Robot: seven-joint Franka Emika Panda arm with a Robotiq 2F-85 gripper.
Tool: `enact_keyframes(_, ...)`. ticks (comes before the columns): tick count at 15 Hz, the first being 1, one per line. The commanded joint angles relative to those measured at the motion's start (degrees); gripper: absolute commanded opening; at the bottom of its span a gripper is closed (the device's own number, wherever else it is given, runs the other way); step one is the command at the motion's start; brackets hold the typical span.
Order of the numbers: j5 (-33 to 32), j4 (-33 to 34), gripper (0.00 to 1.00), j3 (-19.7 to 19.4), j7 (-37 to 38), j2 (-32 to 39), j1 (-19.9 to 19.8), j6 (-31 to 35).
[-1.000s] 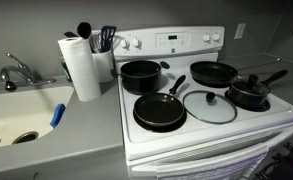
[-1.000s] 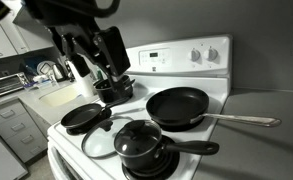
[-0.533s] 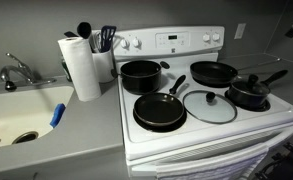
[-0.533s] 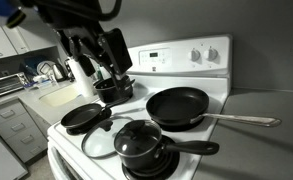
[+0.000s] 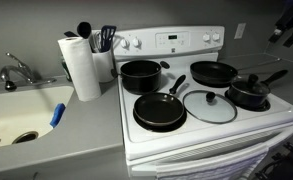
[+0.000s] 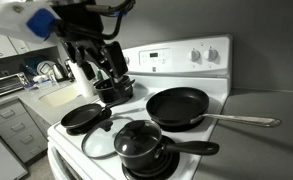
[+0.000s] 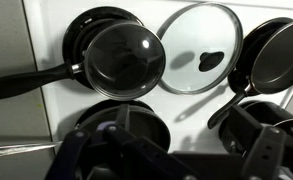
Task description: Cover the big pot with the lid on the stove
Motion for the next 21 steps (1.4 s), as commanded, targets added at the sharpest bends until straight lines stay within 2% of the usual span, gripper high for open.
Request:
enact_keyframes(1, 3.44, 1.94, 1.00, 1.23, -1.56, 3.60, 1.84, 0.23)
enact_keyframes(2, 4.64, 1.71, 1.00, 1.23, -2.40, 3.95, 2.87, 0.35)
enact_keyframes(3, 3.10, 0.49, 1.00, 1.66, -1.16, 1.61, 0.79, -0.09)
enact_keyframes(8, 4.02, 0.78, 1.00, 1.99, -1.50, 2.65, 2.04, -0.06)
enact_keyframes(11, 1.86, 1.18, 1.00, 6.05, 3.38, 4.70, 1.08, 3.24)
enact_keyframes(15, 6.95, 0.48, 1.00, 9.25, 8.93, 7.84, 3.47, 11.62)
enact_keyframes(17, 10.26, 0.60, 1.00, 9.28, 8.68, 10.60, 5.41, 13.78)
enact_keyframes(18, 12.04, 0.59, 1.00, 8.90, 7.16, 11.62, 6.66, 14.38)
enact_keyframes(19, 9.37, 0.27, 1.00, 9.72, 8.36, 8.40, 4.76, 12.02)
enact_keyframes(21, 9.72, 0.30, 1.00, 9.81, 8.33, 9.50, 5.15, 12.36)
